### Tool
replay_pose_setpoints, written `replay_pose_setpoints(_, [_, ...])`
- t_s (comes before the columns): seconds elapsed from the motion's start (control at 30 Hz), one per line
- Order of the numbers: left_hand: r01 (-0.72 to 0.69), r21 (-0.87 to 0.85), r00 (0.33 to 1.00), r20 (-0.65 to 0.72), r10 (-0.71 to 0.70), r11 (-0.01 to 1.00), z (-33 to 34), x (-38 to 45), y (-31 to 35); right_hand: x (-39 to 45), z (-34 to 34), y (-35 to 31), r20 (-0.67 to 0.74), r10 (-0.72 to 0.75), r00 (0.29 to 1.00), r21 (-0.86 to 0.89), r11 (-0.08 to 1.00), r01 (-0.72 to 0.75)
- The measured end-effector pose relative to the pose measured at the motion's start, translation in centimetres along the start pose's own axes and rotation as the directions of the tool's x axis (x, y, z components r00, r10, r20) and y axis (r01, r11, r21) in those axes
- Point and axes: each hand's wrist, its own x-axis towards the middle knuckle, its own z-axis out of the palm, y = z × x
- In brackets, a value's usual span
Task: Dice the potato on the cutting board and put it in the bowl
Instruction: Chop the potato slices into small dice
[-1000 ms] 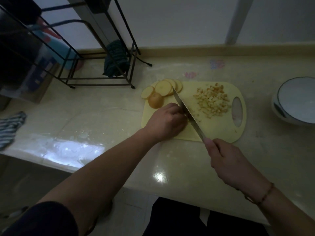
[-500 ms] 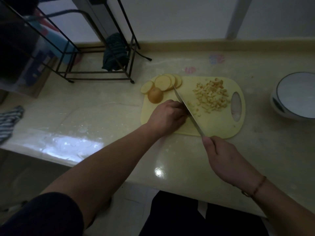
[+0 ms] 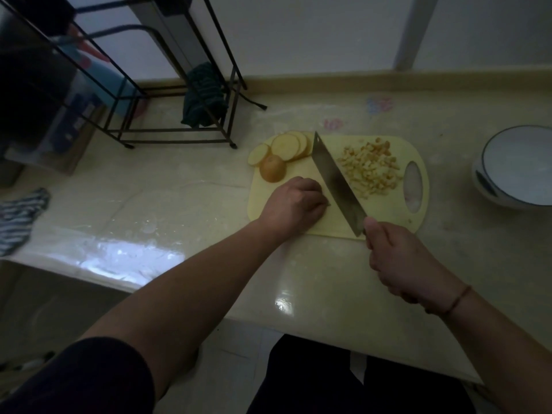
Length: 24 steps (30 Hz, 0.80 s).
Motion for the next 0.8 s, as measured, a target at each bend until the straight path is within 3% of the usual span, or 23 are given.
replay_pose_setpoints(0.23, [0.003, -0.05, 0.999, -0.043, -0.005, 0.999, -0.3, -1.0, -0.2, -1.2, 0.5, -0.3, -0.015, -0.129, 0.991, -0.058, 0.99, 0.128])
replay_pose_setpoints(0.8, [0.018, -0.016, 1.0, -0.006, -0.018, 1.0, -0.2, -0.7, -0.5, -2.7, 0.9, 0.9, -0.005, -0.166, 0.986, -0.205, 0.965, 0.162])
